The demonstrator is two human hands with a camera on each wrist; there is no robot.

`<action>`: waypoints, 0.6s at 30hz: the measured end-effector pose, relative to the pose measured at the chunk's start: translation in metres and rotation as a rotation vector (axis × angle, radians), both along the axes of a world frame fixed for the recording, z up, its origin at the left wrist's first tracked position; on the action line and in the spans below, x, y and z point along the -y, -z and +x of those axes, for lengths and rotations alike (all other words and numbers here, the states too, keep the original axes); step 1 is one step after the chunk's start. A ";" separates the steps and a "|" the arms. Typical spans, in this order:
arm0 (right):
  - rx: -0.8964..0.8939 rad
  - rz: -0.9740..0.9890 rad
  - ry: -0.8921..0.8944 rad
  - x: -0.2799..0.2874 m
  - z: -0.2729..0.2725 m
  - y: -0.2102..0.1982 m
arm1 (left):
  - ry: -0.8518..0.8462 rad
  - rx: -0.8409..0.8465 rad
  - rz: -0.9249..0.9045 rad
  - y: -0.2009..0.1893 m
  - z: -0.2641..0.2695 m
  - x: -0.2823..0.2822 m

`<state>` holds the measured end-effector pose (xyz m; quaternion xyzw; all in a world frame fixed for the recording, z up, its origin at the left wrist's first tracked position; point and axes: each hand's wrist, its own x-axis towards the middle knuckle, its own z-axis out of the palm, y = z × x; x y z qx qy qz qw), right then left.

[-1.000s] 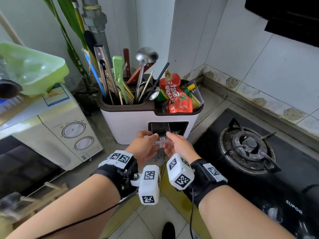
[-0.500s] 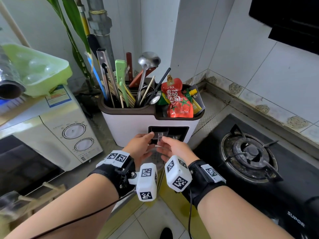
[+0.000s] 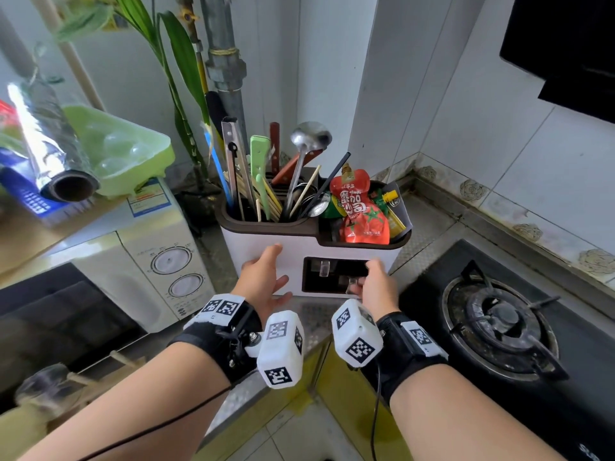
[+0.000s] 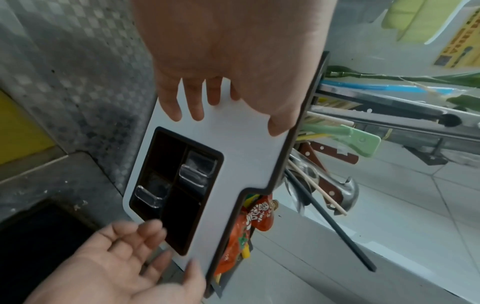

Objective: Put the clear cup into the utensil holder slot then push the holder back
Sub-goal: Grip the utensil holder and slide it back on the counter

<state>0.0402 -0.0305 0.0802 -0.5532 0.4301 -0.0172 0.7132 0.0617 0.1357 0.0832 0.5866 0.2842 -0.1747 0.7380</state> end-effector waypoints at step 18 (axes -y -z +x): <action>-0.183 -0.372 -0.234 0.048 0.028 -0.054 | -0.099 -0.069 -0.135 -0.003 0.011 0.018</action>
